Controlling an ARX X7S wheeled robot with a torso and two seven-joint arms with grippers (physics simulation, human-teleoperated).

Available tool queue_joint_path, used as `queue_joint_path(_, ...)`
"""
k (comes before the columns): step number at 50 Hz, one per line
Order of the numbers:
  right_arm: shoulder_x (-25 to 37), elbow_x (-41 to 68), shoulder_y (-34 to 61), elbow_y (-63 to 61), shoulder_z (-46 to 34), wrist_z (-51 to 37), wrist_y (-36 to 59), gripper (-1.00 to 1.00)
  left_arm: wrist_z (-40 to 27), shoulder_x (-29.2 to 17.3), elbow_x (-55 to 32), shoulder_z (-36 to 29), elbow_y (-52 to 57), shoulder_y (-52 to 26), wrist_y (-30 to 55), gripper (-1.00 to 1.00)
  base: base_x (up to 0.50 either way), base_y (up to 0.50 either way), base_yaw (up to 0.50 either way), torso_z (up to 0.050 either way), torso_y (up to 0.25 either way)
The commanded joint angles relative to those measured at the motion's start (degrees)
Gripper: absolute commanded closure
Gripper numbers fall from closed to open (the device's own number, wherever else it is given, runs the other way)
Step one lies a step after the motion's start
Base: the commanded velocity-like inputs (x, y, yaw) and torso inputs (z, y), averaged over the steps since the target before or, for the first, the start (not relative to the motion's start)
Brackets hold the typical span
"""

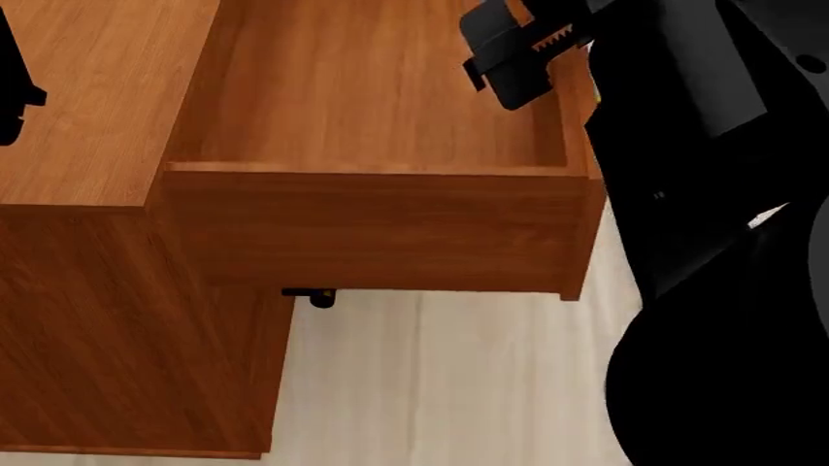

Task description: Close the bottom drawer of the cabinet and open the top drawer.

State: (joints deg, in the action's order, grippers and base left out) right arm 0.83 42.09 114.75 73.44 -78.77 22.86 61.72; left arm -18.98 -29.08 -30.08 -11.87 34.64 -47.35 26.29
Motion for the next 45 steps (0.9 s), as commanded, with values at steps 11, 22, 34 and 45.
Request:
queue_joint_path(11,3.52,-12.30,0.85,1.37,5.58,0.74,2.34,-1.00,-0.14,0.27,-0.21,-0.43,-0.28,-0.73,0.05,-1.00,0.00,0.00,0.00,0.000,0.000)
queue_joint_path(22,5.27,-15.09,0.53,0.37,6.75,0.88,3.40,-1.00,-0.36,0.38,-0.17,-0.95,-0.13,-1.12,0.42,-1.00,0.00,0.00,0.00,0.000,0.000)
queue_joint_path(34,4.89,-15.96,2.97,0.60,7.00,1.92,3.83,-1.00,-0.21,0.28,-0.21,-1.03,-0.36,-1.36,0.16,-1.00,0.00,0.00,0.00,0.000,0.000)
queue_joint_path(45,4.04,-16.98,5.66,0.90,8.02,2.93,3.99,-1.00,-0.45,0.00,-0.65,-0.82,0.28,-1.56,0.49,-1.00,0.00,0.00,0.00,0.000,0.002)
